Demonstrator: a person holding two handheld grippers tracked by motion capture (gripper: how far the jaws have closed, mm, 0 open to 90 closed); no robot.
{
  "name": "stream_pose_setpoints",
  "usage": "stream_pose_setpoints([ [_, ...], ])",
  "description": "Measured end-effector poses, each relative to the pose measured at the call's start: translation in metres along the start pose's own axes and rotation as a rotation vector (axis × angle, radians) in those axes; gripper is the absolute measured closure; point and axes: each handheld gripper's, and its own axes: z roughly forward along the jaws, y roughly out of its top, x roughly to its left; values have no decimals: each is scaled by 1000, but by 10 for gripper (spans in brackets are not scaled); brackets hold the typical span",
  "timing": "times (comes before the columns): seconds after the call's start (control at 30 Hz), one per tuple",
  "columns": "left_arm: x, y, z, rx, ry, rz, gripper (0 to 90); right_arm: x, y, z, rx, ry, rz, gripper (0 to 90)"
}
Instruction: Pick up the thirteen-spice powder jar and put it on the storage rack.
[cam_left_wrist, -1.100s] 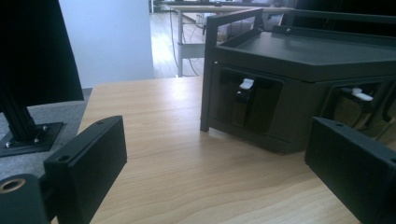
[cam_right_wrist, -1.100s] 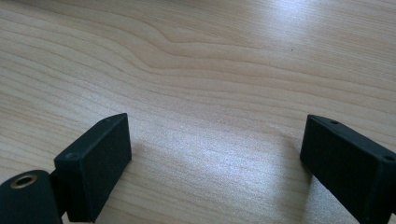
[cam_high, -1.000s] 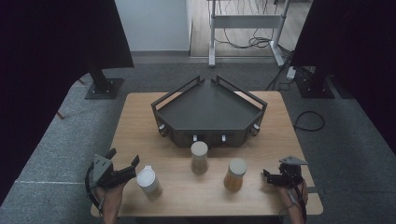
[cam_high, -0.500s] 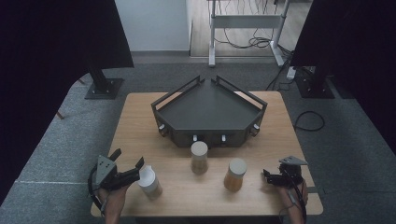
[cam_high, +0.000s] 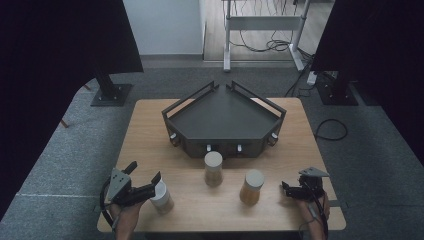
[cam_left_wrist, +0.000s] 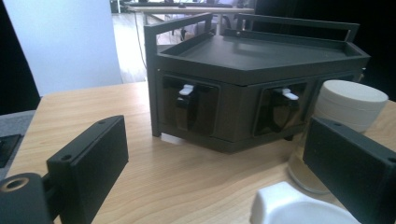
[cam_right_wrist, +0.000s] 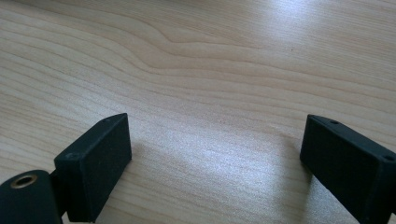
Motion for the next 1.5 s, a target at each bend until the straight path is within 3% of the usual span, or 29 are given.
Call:
stream_pose_setpoints([
  [0.63, -14, 3, 0, 8, -46, 37, 63, 0, 0, 0, 0, 0, 0, 82],
  [1.5, -25, -5, -4, 67, -25, 64, 65, 0, 0, 0, 0, 1, -1, 83],
])
